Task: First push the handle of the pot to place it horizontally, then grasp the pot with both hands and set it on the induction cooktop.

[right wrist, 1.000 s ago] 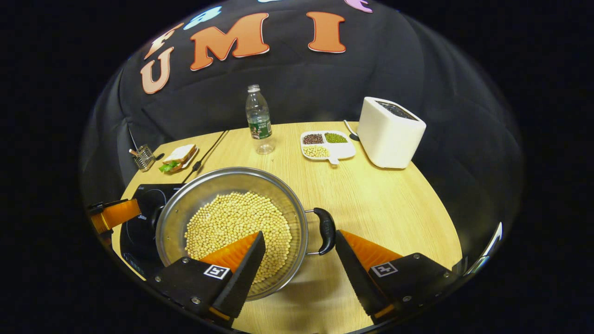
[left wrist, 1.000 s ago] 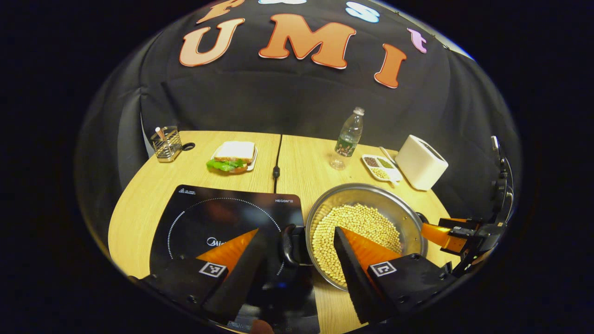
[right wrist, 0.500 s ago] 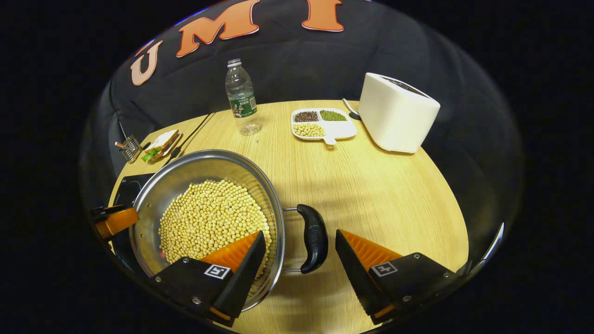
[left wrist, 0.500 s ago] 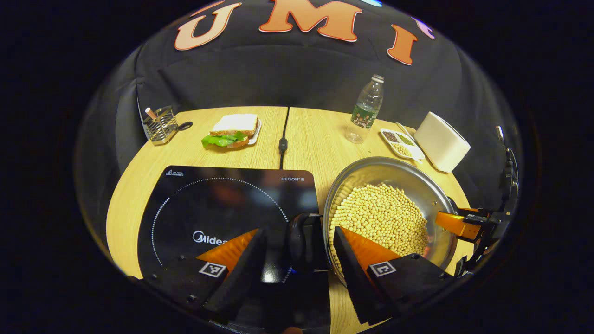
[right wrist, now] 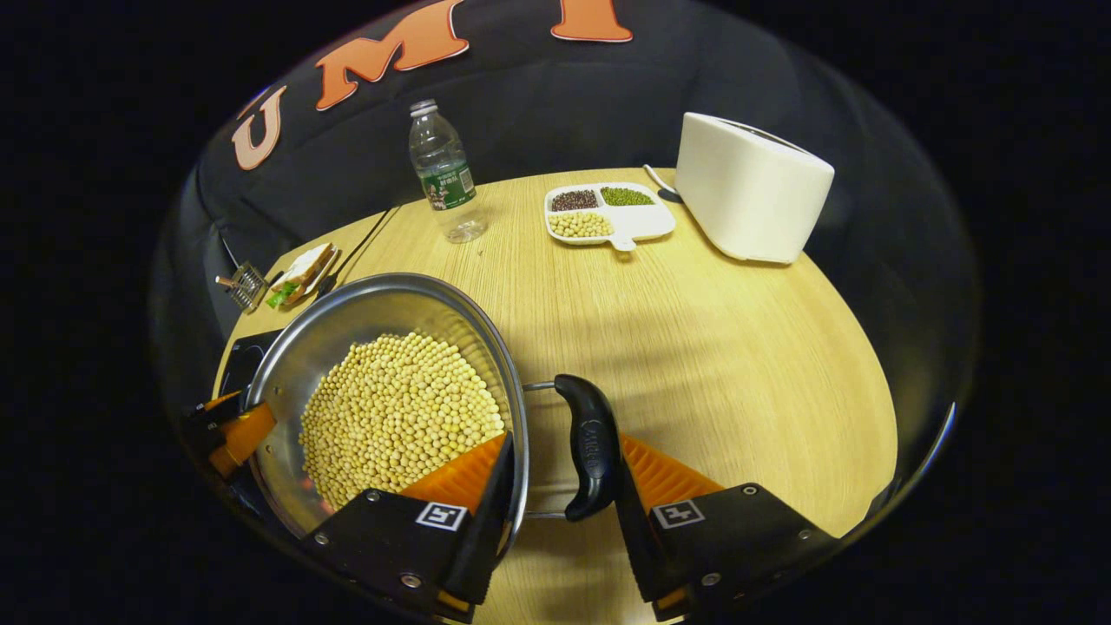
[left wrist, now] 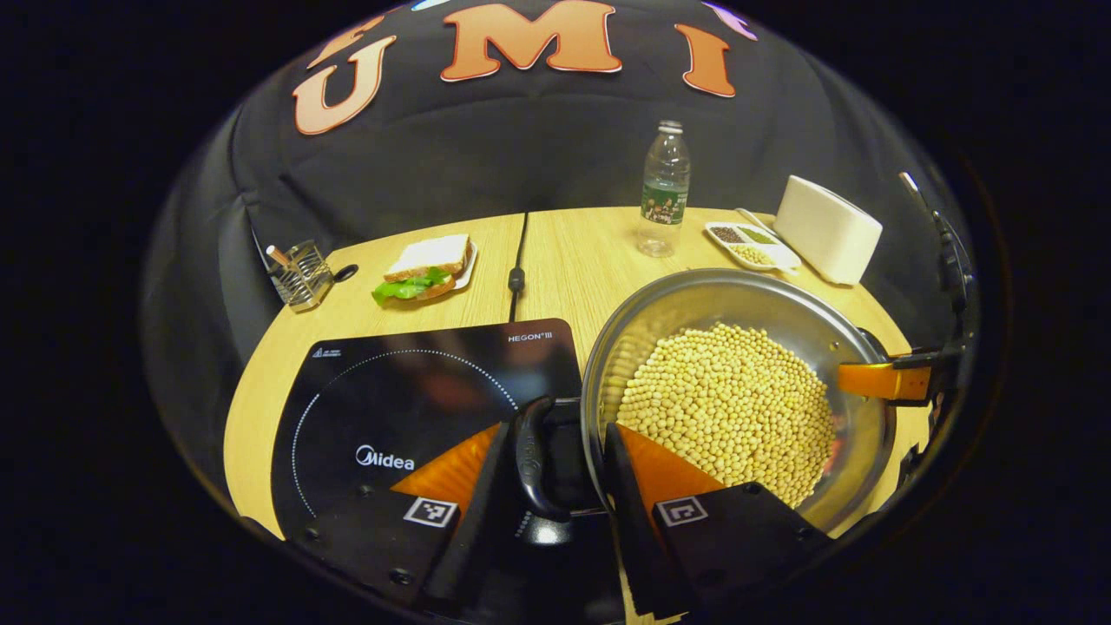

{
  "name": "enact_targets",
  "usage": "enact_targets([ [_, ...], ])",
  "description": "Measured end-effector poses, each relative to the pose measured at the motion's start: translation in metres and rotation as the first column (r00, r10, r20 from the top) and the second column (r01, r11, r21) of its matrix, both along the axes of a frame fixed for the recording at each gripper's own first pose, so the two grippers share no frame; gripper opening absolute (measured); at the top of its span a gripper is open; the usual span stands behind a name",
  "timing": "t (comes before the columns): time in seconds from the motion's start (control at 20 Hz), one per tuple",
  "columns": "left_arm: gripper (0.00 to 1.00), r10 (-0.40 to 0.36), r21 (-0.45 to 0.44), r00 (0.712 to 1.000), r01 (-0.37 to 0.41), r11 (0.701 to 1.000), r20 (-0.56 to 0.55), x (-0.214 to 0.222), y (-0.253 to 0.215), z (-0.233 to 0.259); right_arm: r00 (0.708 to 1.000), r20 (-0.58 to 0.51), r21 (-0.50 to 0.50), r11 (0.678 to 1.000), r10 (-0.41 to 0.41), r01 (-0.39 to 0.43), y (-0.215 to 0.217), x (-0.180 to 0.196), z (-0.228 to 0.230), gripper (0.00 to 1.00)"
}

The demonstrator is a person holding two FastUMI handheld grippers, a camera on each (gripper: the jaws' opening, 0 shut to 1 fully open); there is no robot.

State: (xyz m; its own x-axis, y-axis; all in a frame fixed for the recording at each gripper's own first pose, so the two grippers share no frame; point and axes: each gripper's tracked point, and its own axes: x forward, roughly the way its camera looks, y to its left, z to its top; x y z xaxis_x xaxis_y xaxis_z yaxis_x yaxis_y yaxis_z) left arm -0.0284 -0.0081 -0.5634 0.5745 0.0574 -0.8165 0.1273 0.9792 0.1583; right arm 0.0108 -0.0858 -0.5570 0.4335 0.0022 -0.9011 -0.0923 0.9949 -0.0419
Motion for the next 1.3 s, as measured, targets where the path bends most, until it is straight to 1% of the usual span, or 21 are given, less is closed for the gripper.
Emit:
enact_targets([
  [0.05, 0.66, 0.031, -0.023, 0.999, -0.031, 0.999, -0.005, 0.001, -0.004, 0.002, 1.0, 0.0, 0.012, 1.0, -0.021, 0.021, 0.0, 0.0, 0.002, 0.57],
  [0.1, 0.6, 0.051, -0.033, 0.999, -0.051, 0.998, -0.013, -0.003, -0.005, 0.0, 1.0, 0.001, 0.02, 0.999, -0.027, 0.027, 0.0, 0.0, 0.001, 0.54],
  [0.15, 0.59, 0.054, -0.032, 0.998, -0.055, 0.998, -0.023, -0.004, -0.003, 0.002, 0.999, 0.005, 0.026, 0.999, -0.037, 0.037, 0.0, -0.003, 0.002, 0.5],
  [0.2, 0.54, 0.059, -0.03, 0.998, -0.06, 0.998, -0.039, -0.007, -0.004, 0.002, 0.999, 0.005, 0.026, 0.999, -0.039, 0.038, -0.002, -0.005, 0.003, 0.48],
  [0.35, 0.52, 0.075, -0.057, 0.995, -0.079, 0.995, -0.062, -0.015, -0.012, 0.004, 0.998, 0.014, 0.034, 0.998, -0.055, 0.055, -0.006, -0.009, 0.01, 0.43],
  [0.5, 0.51, 0.108, -0.097, 0.991, -0.116, 0.989, -0.085, -0.019, -0.016, 0.008, 0.998, 0.032, 0.033, 0.998, -0.063, 0.062, -0.012, -0.01, 0.021, 0.43],
  [0.55, 0.48, 0.105, -0.109, 0.991, -0.114, 0.987, -0.085, -0.018, -0.019, 0.009, 0.997, 0.039, 0.034, 0.998, -0.06, 0.059, -0.012, -0.009, 0.025, 0.39],
  [0.6, 0.48, 0.103, -0.111, 0.991, -0.112, 0.988, -0.085, -0.018, -0.02, 0.01, 0.996, 0.054, 0.046, 0.997, -0.072, 0.069, -0.011, -0.008, 0.031, 0.43],
  [0.65, 0.48, 0.102, -0.111, 0.991, -0.111, 0.988, -0.083, -0.018, -0.019, 0.014, 0.996, 0.047, 0.051, 0.996, -0.072, 0.069, -0.01, -0.01, 0.033, 0.4],
  [0.7, 0.48, 0.101, -0.11, 0.992, -0.11, 0.988, -0.078, -0.016, -0.019, 0.019, 0.996, 0.049, 0.052, 0.996, -0.071, 0.068, -0.008, -0.01, 0.034, 0.39],
  [0.95, 0.48, 0.117, -0.111, 0.99, -0.126, 0.986, -0.081, -0.01, -0.005, 0.047, 0.995, 0.058, 0.092, 0.993, -0.08, 0.074, 0.011, -0.007, 0.051, 0.39],
  [1.15, 0.48, 0.149, -0.119, 0.986, -0.158, 0.98, -0.08, -0.001, 0.023, 0.079, 0.995, 0.083, 0.117, 0.992, -0.055, 0.045, 0.05, 0.002, 0.074, 0.39],
  [1.3, 0.48, 0.158, -0.113, 0.985, -0.165, 0.98, -0.069, 0.005, 0.056, 0.105, 0.995, 0.091, 0.138, 0.99, -0.04, 0.027, 0.087, 0.003, 0.087, 0.39],
])
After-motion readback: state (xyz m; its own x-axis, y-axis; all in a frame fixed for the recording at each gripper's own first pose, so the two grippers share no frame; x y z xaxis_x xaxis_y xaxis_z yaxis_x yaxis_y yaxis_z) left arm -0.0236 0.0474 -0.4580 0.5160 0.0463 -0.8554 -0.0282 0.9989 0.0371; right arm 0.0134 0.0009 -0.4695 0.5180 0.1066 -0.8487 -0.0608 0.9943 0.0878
